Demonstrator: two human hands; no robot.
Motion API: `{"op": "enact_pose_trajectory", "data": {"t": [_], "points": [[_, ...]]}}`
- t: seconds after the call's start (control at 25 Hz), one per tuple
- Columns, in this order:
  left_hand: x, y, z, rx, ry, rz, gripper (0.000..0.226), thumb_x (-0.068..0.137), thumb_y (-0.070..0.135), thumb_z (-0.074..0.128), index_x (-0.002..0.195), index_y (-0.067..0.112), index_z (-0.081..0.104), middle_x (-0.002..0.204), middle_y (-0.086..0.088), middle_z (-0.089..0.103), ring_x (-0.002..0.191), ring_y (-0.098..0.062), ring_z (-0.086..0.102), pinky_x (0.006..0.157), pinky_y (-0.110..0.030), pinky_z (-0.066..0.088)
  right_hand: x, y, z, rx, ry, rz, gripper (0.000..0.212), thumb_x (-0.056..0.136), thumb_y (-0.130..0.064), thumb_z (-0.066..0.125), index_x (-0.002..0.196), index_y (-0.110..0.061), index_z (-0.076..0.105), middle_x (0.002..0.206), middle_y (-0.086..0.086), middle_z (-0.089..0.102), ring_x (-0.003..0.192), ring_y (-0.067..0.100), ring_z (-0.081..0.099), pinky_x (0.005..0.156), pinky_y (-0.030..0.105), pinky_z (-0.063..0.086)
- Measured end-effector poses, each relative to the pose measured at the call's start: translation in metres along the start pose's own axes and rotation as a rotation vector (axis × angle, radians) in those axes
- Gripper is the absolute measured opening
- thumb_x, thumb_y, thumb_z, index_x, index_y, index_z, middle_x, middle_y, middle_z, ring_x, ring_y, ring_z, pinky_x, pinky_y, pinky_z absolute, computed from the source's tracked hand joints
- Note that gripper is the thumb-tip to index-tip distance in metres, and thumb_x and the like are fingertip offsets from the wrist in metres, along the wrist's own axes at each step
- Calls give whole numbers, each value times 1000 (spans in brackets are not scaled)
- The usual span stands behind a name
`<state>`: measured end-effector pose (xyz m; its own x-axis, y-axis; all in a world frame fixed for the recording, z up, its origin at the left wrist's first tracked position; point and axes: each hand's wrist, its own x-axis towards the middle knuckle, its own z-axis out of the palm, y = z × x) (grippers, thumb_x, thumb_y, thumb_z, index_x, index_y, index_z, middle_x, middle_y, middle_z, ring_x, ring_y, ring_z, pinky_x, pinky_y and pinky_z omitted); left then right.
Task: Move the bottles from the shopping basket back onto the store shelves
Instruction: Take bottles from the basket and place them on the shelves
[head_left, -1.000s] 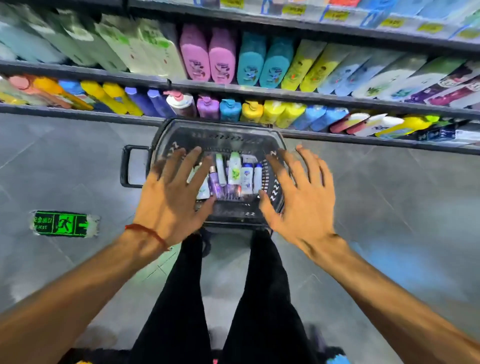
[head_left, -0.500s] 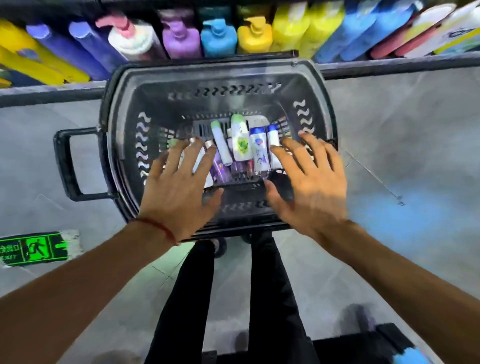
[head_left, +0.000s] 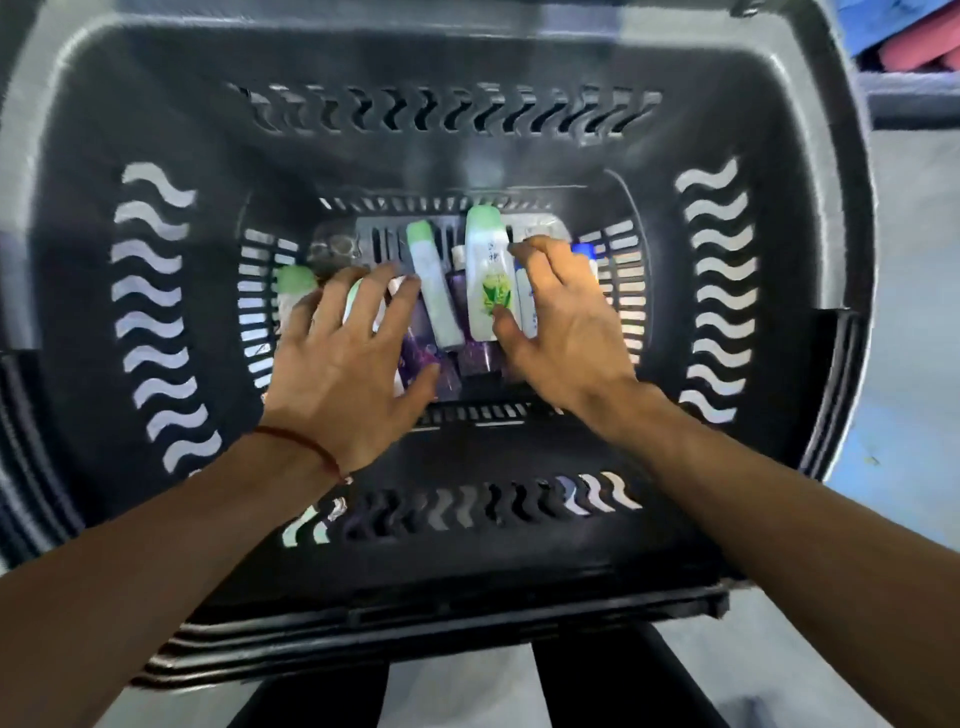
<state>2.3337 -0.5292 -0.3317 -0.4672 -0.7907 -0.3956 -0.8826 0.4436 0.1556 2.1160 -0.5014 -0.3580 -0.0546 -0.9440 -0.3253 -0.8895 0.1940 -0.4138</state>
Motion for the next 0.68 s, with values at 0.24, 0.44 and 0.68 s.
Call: {"op": "enact_pose_trajectory", "data": {"t": [0.24,0.44,0.68], "points": [[3,-15,6,-24,-64,-75,79,92,63,44,156,19,31,161,-5,35,149,-30,29,114,-53,36,49,10,59,207,-367,367,74,104,-27,59,162,-3,20,164,18,33,150,33,33,121,34,26],[1,-21,13,-42,-121,-88,78,92,60,49,156,20,29,161,-4,33,150,-30,27,113,-53,36,45,11,86,250,-230,428,56,103,-18,60,151,2,39,151,22,43,140,36,41,117,36,31],[6,-25,22,-39,-141,-82,78,93,61,48,157,20,29,161,-4,32,148,-29,29,112,-53,39,45,9,91,300,-178,512,67,102,-27,64,157,-5,31,148,17,43,138,33,41,117,46,41]]}}
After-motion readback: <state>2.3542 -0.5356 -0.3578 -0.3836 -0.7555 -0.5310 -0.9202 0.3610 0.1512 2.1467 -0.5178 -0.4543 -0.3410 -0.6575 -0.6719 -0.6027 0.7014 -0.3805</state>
